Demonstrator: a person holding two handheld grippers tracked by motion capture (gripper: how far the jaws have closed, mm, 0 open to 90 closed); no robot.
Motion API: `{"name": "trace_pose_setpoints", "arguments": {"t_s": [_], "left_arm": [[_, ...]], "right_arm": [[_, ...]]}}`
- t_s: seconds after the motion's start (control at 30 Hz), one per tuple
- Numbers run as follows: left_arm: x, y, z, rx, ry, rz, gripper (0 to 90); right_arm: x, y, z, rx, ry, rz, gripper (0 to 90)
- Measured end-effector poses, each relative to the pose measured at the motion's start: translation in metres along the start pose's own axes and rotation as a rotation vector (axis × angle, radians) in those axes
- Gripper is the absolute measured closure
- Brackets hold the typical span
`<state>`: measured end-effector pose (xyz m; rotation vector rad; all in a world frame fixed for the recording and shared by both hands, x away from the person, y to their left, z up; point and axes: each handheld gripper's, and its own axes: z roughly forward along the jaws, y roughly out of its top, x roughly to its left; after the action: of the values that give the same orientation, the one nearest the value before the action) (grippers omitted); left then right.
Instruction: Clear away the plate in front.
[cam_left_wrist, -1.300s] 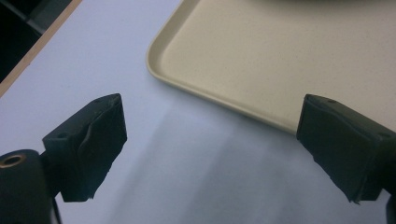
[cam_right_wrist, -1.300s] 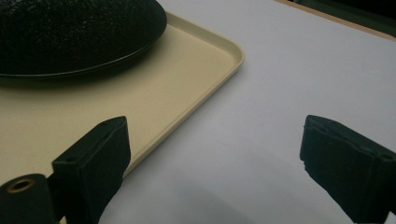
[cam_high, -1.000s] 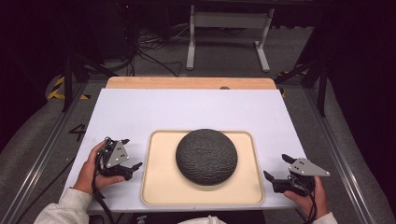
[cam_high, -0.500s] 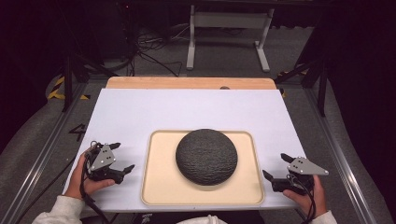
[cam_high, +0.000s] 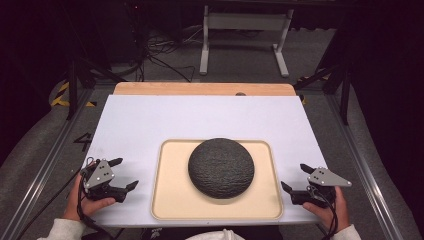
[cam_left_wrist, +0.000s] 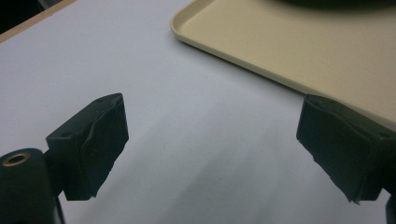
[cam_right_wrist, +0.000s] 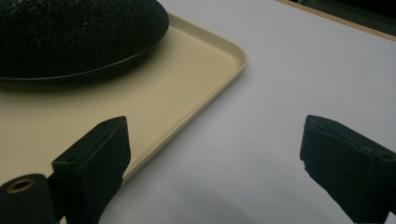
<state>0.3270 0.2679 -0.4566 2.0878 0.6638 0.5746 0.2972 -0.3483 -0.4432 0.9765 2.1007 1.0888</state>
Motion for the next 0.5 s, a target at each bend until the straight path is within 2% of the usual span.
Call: {"name": "trace_pose_setpoints", "arguments": {"t_s": [0.2,0.4,0.5], "left_arm": [[-0.0004,-0.0006,-0.0011,-0.005,-0.006,-0.019,9.6],[-0.0018,0.0,0.0002,-0.002,-0.011,-0.018,9.6],[-0.0024,0.0012,0.0008,0.002,-0.014,-0.004,9.6]], "right_arm": [[-0.001,-0.0012,-0.0034,-0.005,-0.007,0.002,9.0],[-0.0007,-0.001,-0.0034,-0.009,-0.003,0.001,9.0],[-0.0011,-0.0016,-0.0035,-0.006,-0.006,0.001,9.0]]}}
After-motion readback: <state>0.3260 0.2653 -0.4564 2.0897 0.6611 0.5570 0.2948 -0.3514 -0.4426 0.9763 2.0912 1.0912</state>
